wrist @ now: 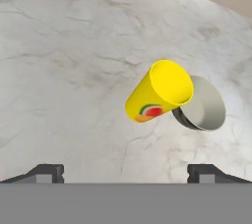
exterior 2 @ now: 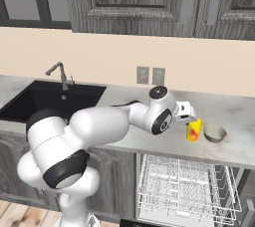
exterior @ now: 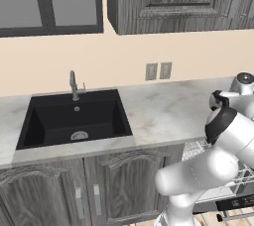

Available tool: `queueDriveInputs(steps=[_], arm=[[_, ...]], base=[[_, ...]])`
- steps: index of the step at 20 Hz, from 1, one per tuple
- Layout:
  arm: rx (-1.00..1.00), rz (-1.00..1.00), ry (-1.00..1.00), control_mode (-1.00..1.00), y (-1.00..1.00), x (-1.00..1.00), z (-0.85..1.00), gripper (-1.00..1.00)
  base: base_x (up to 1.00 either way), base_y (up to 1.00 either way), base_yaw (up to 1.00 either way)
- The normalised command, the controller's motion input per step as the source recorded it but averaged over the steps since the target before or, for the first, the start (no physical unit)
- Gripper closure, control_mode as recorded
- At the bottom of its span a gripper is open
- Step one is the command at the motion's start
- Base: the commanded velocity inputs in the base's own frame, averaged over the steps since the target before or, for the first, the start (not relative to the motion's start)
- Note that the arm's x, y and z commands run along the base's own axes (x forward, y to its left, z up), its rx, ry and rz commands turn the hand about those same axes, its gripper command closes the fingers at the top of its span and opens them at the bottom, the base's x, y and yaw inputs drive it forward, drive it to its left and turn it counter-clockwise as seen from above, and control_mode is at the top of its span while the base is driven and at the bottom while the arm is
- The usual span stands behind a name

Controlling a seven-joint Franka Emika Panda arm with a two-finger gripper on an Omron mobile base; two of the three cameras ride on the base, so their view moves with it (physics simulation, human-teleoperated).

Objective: Pick up the cup and bowl from the counter, place them in the dishwasher, and close the dishwasher door.

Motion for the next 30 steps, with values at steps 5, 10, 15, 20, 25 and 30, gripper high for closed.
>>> queueDriveInputs(steps=[5,10,15,20,25,30], arm=[[0.0,0.0,0.0,-1.0,-0.2,0.2,-0.14,-1.0],[0.0,0.0,0.0,-1.0,-0.18,0.17,-0.03,-1.0],[0.0,0.0,0.0,-1.0,-0.15,0.14,0.0,-1.0],[0.0,0.0,0.0,-1.0,-0.06,0.1,0.0,-1.0],[0.0,0.0,0.0,-1.0,0.0,0.04,-0.12,-1.0],[0.01,0.0,0.0,-1.0,0.0,0.0,-0.2,-1.0]], base=[[0.0,0.0,0.0],[0.0,0.0,0.0],[0.0,0.0,0.0],[0.0,0.0,0.0],[0.0,0.0,0.0],[0.0,0.0,0.0]])
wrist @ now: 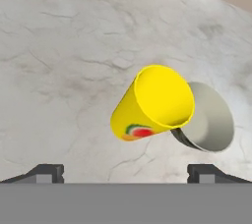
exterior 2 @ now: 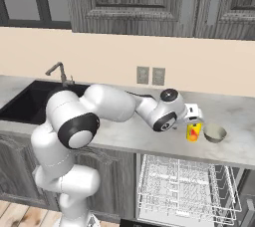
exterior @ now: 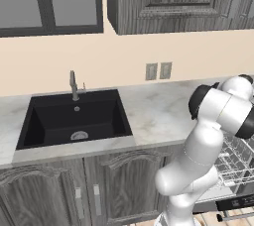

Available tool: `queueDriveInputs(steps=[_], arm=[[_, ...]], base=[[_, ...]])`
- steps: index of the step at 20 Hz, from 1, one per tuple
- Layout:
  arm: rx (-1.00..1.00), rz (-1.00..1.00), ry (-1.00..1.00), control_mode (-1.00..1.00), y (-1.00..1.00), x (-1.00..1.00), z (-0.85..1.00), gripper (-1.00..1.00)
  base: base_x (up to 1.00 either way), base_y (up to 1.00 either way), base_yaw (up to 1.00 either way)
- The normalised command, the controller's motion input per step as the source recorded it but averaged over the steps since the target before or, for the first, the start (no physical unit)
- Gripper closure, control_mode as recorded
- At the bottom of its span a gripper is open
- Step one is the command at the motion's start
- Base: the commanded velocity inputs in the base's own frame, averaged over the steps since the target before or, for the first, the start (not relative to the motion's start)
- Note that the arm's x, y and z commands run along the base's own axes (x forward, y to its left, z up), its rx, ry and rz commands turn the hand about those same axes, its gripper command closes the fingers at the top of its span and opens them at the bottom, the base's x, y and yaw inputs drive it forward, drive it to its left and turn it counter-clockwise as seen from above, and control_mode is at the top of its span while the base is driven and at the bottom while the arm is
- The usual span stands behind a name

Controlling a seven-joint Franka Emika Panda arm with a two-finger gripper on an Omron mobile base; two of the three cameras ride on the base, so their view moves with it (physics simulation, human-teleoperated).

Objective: Pick up the cup and bowl from the counter, place them in the dishwasher, and close the dishwasher door.

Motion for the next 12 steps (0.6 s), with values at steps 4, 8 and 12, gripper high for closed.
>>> queueDriveInputs(steps=[4,8,12], arm=[[0.0,0.0,0.0,-1.0,0.0,0.19,-0.08,-1.0],[0.0,0.0,0.0,-1.0,0.0,0.15,0.0,-1.0],[0.0,0.0,0.0,-1.0,0.0,0.07,0.0,-1.0]], base=[[0.0,0.0,0.0],[0.0,0.0,0.0],[0.0,0.0,0.0]])
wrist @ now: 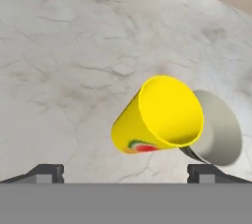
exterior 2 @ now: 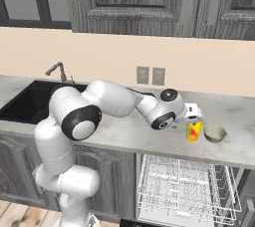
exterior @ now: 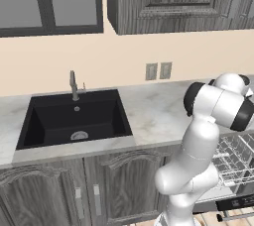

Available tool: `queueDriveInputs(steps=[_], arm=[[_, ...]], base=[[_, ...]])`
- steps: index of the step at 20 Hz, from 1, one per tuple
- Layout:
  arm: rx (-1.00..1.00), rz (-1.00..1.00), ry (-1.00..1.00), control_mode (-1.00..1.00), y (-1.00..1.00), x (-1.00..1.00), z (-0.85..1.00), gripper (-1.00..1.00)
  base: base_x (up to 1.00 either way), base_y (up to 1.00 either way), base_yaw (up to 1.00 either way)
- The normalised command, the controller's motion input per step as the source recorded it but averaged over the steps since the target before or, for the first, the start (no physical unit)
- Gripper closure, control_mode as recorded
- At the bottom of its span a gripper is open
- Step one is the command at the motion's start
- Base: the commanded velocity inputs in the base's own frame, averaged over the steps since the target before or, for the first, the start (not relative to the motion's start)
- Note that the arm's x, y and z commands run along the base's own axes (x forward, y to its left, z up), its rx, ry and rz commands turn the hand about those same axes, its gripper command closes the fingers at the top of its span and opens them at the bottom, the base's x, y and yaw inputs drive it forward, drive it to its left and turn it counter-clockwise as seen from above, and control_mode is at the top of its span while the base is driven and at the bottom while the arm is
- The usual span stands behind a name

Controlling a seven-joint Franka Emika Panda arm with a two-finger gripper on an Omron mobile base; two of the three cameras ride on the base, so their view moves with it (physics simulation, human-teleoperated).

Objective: Pick up the cup and bowl from the counter, place them in the dishwasher, and close the dishwasher door.

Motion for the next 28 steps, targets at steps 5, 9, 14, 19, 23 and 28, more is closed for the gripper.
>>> queueDriveInputs(steps=[5,9,14,19,23,28], arm=[[0.0,0.0,0.0,-1.0,0.0,0.11,0.0,-1.0],[0.0,0.0,0.0,-1.0,0.0,0.23,0.0,-1.0],[0.0,0.0,0.0,-1.0,0.0,0.27,-0.14,-1.0],[0.0,0.0,0.0,-1.0,0.0,0.16,-0.37,-1.0],[0.02,0.0,0.0,-1.0,0.0,0.0,-0.46,-1.0],[0.0,0.0,0.0,-1.0,0.0,0.0,-0.24,1.0]], base=[[0.0,0.0,0.0],[0.0,0.0,0.0],[0.0,0.0,0.0],[0.0,0.0,0.0],[0.0,0.0,0.0],[0.0,0.0,0.0]])
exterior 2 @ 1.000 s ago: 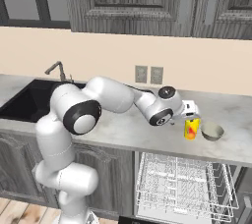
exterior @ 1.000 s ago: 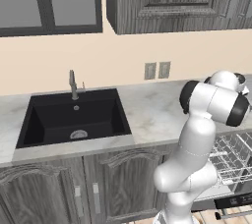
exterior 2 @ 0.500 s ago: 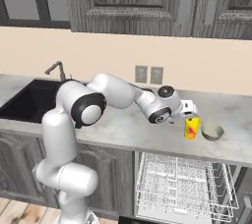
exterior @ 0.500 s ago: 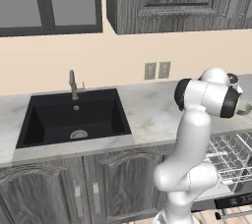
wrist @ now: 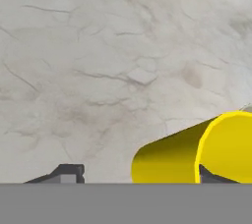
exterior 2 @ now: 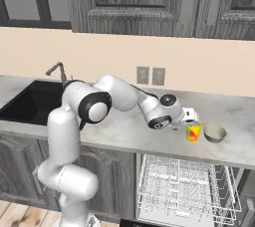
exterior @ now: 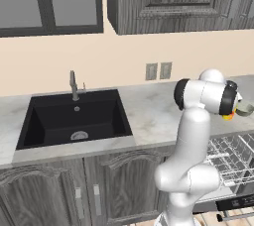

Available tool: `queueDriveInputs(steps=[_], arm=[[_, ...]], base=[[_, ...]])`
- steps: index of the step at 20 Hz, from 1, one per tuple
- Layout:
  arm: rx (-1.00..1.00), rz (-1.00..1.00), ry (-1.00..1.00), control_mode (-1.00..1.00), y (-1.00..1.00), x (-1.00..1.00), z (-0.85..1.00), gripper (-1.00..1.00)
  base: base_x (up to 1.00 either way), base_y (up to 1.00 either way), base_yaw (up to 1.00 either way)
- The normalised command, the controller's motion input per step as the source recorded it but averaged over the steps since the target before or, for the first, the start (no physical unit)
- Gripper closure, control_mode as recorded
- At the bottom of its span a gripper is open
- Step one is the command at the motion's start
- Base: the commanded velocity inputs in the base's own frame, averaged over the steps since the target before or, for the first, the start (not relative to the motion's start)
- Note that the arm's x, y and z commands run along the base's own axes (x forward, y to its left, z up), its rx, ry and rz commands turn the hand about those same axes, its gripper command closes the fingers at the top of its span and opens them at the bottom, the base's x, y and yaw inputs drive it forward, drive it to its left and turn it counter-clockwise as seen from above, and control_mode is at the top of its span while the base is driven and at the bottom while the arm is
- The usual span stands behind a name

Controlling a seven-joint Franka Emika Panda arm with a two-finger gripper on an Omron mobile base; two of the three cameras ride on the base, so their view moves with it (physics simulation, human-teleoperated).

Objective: Pick up the cup and bowl from the counter, place them in the dishwasher, and close the dishwasher door.

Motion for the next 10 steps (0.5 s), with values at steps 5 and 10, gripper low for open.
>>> queueDriveInputs(steps=[5,10], arm=[[0.0,0.0,-0.05,-1.0,0.0,-0.18,0.01,1.0],[0.0,0.01,-0.12,-1.0,0.0,-0.37,0.16,1.0]], base=[[0.0,0.0,0.0],[0.0,0.0,0.0]])
